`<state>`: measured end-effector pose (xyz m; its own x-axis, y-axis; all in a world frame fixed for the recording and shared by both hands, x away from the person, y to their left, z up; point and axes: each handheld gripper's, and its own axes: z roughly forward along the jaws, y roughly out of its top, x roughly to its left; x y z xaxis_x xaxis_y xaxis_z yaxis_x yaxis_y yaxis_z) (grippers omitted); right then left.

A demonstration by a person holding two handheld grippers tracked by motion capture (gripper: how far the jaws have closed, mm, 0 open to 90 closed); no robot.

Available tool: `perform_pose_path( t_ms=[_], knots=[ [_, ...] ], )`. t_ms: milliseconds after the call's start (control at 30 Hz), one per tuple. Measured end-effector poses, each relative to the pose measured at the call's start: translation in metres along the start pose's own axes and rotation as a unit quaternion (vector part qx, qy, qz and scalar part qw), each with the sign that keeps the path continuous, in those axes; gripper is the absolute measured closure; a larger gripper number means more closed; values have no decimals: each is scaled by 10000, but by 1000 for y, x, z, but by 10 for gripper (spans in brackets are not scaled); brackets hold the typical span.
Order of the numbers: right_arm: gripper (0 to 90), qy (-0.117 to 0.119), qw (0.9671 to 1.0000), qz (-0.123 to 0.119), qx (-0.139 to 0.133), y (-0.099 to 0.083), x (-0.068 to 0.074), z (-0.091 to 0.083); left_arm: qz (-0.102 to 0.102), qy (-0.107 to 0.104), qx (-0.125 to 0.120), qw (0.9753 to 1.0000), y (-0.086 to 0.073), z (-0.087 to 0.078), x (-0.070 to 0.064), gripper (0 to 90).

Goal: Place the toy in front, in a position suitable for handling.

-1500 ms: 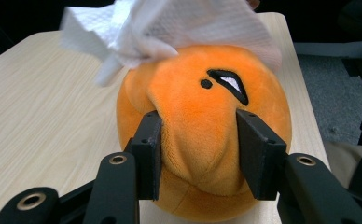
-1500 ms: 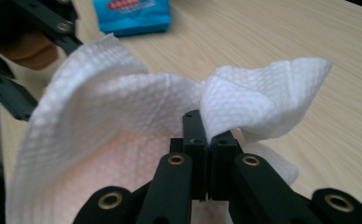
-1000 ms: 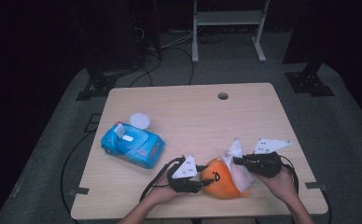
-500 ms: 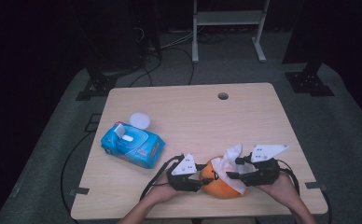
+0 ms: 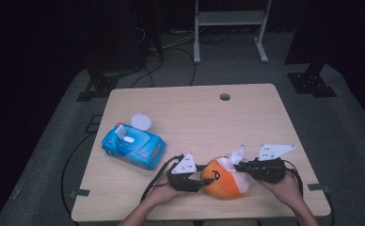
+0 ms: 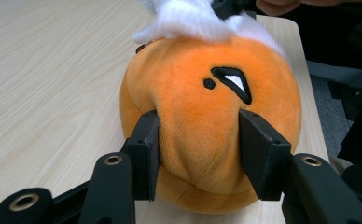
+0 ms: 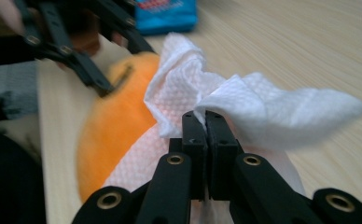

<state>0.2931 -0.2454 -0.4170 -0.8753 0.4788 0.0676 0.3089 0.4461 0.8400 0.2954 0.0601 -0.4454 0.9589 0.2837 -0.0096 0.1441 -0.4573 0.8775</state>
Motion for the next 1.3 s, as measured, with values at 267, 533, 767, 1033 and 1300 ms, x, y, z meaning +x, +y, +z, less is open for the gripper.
perform_pose_path(
  t_ms=[267,533,767,1033,1300],
  knots=[
    [877,1,10000,41,-29,1,2,5,267,115,-522,9982,10,-4,-4,241],
    [879,20,10000,-37,-60,7,4,10,195,271,-213,9992,7,1,-5,466],
    [874,244,9995,3,-217,3,6,-7,-471,395,-224,9979,0,-3,11,478],
    [644,138,9994,169,-276,3,4,10,-610,228,-263,9975,-3,-2,14,477],
    [872,-45,9999,159,14,3,2,9,-520,398,-203,9976,2,-2,11,491]
  ],
)
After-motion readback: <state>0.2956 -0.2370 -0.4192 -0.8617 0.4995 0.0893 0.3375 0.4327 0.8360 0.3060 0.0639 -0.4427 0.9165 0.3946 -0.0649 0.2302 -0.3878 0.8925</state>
